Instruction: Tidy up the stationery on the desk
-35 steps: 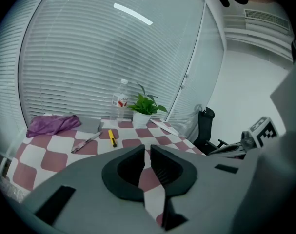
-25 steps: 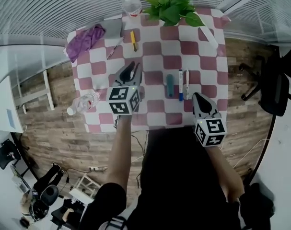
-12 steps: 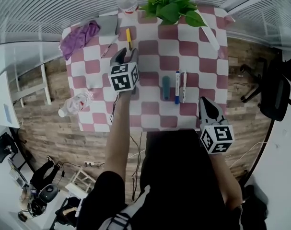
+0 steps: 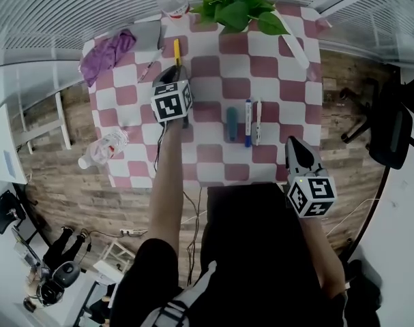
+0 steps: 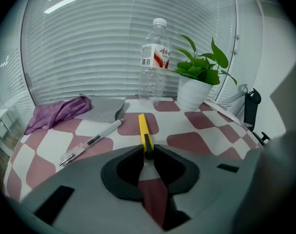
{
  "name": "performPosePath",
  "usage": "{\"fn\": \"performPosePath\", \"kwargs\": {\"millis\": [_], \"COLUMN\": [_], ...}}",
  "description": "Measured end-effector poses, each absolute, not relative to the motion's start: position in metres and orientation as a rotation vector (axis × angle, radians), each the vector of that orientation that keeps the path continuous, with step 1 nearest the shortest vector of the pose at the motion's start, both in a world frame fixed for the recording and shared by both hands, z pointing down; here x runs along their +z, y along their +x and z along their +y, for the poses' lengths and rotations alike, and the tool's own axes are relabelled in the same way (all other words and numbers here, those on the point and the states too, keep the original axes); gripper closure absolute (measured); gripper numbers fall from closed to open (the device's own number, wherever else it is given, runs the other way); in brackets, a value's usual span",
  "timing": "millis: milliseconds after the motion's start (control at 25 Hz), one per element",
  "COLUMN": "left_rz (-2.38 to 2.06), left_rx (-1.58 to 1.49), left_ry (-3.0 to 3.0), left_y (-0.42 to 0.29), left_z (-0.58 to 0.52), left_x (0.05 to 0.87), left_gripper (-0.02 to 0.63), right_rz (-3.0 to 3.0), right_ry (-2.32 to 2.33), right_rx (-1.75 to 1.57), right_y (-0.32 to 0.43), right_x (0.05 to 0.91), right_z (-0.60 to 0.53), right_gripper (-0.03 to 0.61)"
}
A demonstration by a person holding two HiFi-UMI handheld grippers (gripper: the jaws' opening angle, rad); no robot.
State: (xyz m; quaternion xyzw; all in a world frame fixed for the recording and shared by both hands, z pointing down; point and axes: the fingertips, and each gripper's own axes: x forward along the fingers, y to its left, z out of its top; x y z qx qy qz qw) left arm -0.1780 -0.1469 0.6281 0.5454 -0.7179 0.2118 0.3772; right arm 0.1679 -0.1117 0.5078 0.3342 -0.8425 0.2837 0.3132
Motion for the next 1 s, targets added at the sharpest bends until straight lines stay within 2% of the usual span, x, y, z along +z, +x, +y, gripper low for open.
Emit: {"fn": "performPosePath", "kwargs": {"millis": [480,1000], "left_rz": [-1.819,-1.704], "left_rx": [0.544,0.504], "left_ry": [1.395,1.399], "left_y": [-0.153,-0.038], "left_z": [-0.117,-0.028], "left_x": [0.615,0.610], "left_gripper": [0.535,0.534], "right_rz": [-2.265,-2.337], "right_ry": [0.828,0.724], "right_rx": [0.766,0.759], "right_y": [0.151,0.125], "right_x": [0.503,0.497], "right_z": [-0.105,-0.089], "right_gripper": [0.557,0.557]}}
